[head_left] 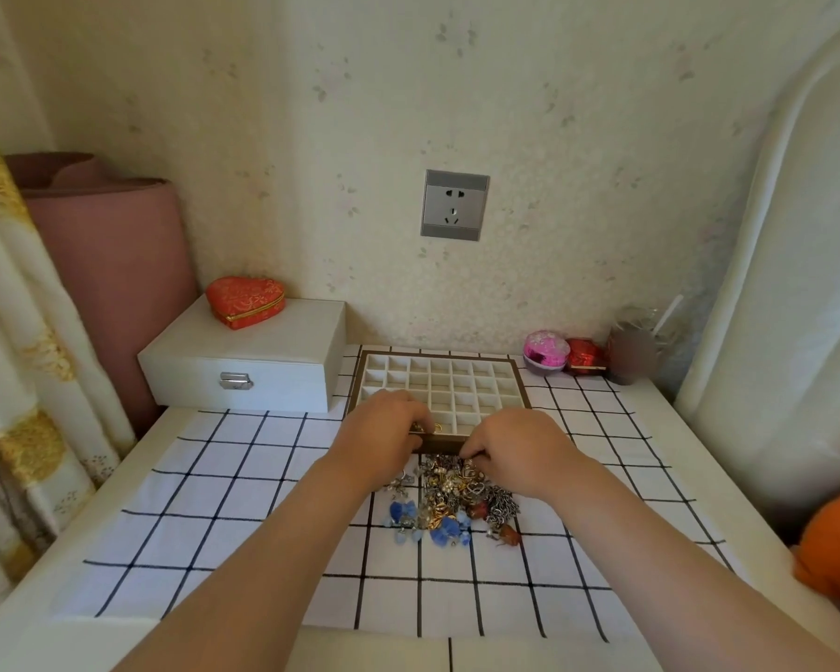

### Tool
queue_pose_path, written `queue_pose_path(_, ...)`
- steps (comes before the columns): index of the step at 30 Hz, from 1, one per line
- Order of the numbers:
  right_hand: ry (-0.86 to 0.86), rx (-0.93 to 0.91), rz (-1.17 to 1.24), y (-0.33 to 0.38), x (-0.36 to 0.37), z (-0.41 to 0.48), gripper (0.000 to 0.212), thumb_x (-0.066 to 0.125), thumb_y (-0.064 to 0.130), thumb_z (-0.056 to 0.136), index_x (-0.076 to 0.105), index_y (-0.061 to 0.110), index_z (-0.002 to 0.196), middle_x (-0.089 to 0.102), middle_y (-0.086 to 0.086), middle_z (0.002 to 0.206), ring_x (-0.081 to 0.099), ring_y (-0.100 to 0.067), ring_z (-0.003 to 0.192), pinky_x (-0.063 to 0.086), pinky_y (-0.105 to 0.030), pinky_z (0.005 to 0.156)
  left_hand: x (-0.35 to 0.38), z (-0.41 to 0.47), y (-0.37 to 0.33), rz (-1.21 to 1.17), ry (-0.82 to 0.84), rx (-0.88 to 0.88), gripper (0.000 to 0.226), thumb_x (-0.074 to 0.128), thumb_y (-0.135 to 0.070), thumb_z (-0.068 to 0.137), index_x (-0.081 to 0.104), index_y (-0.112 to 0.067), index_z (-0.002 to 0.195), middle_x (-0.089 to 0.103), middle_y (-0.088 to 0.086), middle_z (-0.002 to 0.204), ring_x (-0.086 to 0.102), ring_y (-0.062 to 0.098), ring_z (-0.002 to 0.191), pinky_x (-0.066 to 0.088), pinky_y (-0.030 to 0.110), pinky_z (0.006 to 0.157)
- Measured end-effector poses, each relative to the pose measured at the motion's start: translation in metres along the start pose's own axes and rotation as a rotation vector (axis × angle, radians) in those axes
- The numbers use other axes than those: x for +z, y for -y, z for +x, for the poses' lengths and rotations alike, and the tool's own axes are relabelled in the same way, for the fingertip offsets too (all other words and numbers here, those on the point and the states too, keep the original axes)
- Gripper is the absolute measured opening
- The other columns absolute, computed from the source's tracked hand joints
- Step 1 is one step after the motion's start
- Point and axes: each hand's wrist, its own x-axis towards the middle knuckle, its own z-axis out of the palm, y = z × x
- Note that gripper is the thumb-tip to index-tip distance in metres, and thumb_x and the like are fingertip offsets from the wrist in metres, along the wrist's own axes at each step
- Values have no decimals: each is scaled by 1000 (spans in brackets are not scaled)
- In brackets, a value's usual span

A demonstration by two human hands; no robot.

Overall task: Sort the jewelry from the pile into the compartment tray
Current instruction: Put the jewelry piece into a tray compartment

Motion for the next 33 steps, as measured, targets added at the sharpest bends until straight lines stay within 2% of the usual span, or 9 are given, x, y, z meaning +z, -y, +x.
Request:
queue_pose_path(4, 20, -14, -33, -5, 3, 5, 32, 55, 27, 97, 69, 38, 123, 72, 9, 117, 64, -17, 108, 49, -28, 82, 0, 6, 1, 10, 30, -2, 21, 66, -24, 92, 69, -33, 110, 63, -8, 111, 53, 14, 107, 48, 36, 91)
queue_pose_path(8, 76, 19, 11, -8, -1, 8, 26, 62, 32, 95, 72, 37, 119, 72, 9, 110, 64, -15, 103, 37, -24, 72, -1, 8, 3, 8, 25, 22, 18, 63, -30, 93, 69, -32, 110, 64, -8, 110, 53, 14, 107, 48, 35, 92)
queue_pose_path(15, 73, 128, 138, -7, -8, 11, 7, 73, 36, 85, 71, 34, 92, 56, 16, 79, 56, -9, 82, 41, -26, 68, -6, 12, -11, -149, -22, 39, 15, 62, -26, 94, 69, -31, 106, 63, -13, 104, 55, 9, 98, 48, 29, 88)
queue_pose_path(19, -101, 233, 434, -9, -16, 17, 8, 77, 34, 82, 69, 34, 81, 67, 15, 81, 64, -4, 78, 54, -31, 77, -13, 17, -23, -469, 39, -85, 13, 65, -23, 94, 67, -27, 106, 65, -15, 97, 55, -6, 79, 40, 11, 71)
queue_pose_path(22, -167, 288, 726, -9, -17, 23, 7, 78, 25, 84, 73, 28, 79, 74, 7, 74, 64, -3, 52, 56, -31, 68, -18, 22, -26, -608, 45, -155, 8, 67, -19, 92, 69, -22, 99, 68, -7, 89, 62, 4, 73, 50, 19, 73)
queue_pose_path(27, -217, 335, 1073, -2, -19, 32, 4, 77, 8, 84, 78, 11, 86, 77, -5, 84, 60, -13, 48, 54, -24, 54, -19, 26, -18, -759, -76, -245, 12, 72, -18, 88, 66, -25, 94, 72, 4, 83, 70, 21, 71, 57, 33, 73)
queue_pose_path(29, -223, 341, 1000, -3, -13, 38, 4, 77, 17, 85, 78, 21, 85, 75, 3, 83, 62, -7, 54, 55, -27, 62, -15, 28, -11, -666, -90, -235, 16, 71, -23, 88, 63, -30, 101, 71, 0, 89, 69, 21, 80, 58, 35, 75)
queue_pose_path(31, -203, 326, 634, -6, -6, 42, 4, 74, 34, 87, 76, 34, 84, 72, 14, 85, 64, -3, 72, 53, -31, 74, -11, 24, -6, -366, -67, -167, 18, 65, -27, 92, 63, -32, 110, 68, -9, 99, 63, 12, 91, 51, 28, 79)
queue_pose_path(33, -158, 284, 297, -6, -3, 43, 6, 70, 41, 89, 75, 38, 87, 67, 18, 94, 62, -7, 87, 47, -30, 74, -5, 22, -1, -101, -46, -56, 24, 60, -32, 93, 63, -33, 117, 65, -8, 116, 54, 15, 111, 44, 33, 92)
